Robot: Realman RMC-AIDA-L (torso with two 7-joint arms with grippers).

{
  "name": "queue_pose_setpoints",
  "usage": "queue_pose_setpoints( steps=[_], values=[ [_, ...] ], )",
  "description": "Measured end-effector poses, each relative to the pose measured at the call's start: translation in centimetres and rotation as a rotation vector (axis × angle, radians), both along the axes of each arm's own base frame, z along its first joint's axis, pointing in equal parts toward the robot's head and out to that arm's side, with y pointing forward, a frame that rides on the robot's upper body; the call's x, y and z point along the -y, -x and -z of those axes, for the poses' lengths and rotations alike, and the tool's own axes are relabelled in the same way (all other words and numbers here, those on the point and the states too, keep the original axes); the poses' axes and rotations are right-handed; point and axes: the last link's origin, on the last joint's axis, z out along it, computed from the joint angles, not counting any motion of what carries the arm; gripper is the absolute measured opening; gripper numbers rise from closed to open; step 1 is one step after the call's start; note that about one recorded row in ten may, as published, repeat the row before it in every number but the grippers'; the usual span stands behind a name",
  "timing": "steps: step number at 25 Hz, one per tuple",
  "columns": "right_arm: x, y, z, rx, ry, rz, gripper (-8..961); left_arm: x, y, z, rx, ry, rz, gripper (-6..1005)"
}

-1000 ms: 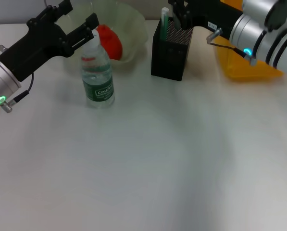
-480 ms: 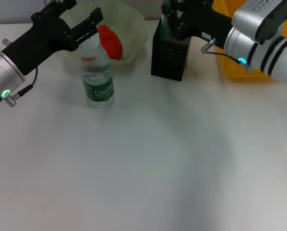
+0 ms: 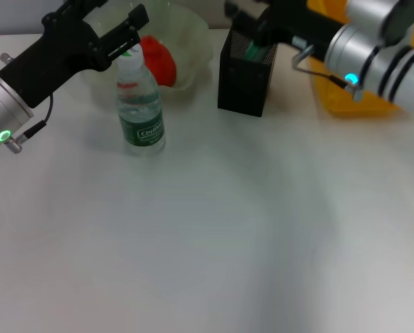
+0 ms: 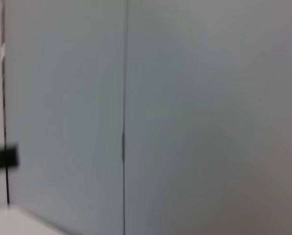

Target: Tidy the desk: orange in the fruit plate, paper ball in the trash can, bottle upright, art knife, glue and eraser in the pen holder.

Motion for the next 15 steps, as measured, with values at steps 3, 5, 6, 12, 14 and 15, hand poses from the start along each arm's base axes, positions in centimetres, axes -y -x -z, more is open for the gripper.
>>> queue_pose_setpoints(
  steps=[3,5,6,12,14,15],
  values=[
    [0.8,-0.1,-1.3,-0.114,0.044,0.028,482,0.3,-0.4,-0.3,0.015,-0.001,0.035,795],
    [1.5,0.1,-2.2,-0.157,0.078,0.009,527,0.3,-0.4,-0.3,0.015,-0.001,0.035,795],
    [2.1,0.2,-2.7,-0.170,0.103,-0.014,527,0.6,-0.7,-0.6,0.030,0.004,0.067,795],
    [6.7,0.5,-6.7,-0.160,0.312,-0.217,525,1.6,-1.7,-1.8,0.061,0.067,0.171,795],
    [8.3,-0.3,-7.9,-0.143,0.384,-0.253,526,3.0,-1.9,-1.7,0.023,0.222,0.262,795],
    [9.0,-0.9,-8.5,-0.141,0.411,-0.265,526,3.7,-1.9,-1.5,0.007,0.292,0.286,795]
  ],
)
